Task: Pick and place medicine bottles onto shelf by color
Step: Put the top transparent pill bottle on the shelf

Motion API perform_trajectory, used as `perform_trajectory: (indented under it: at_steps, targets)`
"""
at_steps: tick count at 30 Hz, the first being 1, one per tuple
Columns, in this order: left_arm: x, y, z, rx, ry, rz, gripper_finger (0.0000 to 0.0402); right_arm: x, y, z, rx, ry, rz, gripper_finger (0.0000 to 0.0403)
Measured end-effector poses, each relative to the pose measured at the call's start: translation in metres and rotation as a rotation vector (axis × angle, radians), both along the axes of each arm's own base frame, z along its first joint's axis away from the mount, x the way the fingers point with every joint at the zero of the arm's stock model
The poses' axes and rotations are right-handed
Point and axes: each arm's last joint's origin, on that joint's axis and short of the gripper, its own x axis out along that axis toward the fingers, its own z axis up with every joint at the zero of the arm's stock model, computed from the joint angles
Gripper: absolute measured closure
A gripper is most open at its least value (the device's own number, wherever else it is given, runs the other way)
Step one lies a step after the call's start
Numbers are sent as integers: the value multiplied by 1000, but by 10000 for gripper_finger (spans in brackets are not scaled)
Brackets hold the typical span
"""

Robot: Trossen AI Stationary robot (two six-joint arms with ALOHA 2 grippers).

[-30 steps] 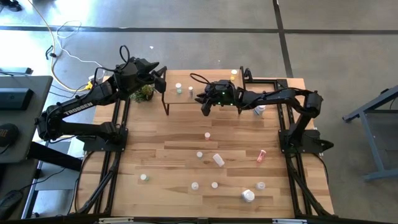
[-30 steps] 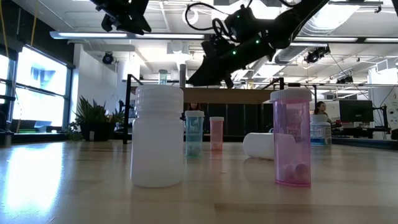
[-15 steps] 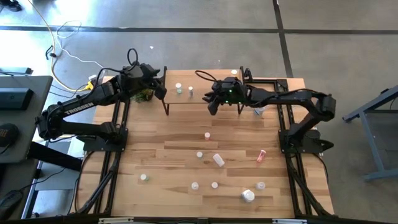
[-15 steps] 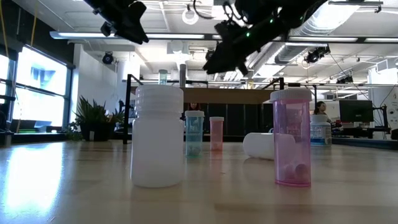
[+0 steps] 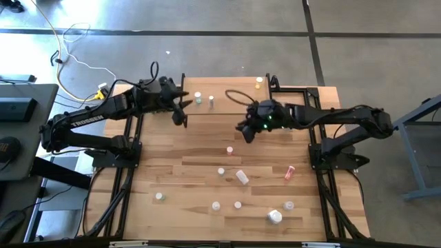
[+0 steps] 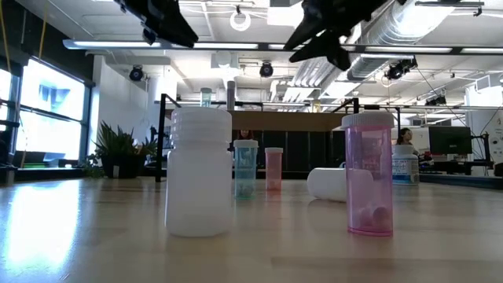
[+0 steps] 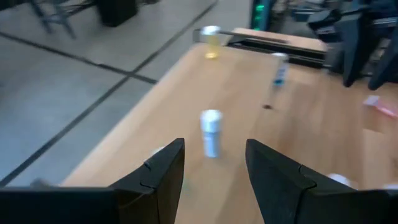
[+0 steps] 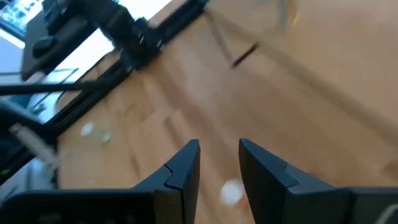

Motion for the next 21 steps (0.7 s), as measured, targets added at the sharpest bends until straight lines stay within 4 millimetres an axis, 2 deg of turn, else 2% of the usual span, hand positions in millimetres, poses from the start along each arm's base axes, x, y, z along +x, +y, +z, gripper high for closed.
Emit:
perform_trajectory:
  at_steps: [11,21]
  targets:
    - [15,-35,0,-35,-20,-164,241,-12,60,-14,244,170,-36,299]
    - [23,-66,-1,-76,-29,-293,241,-30,97,-24,433,338,-139,299]
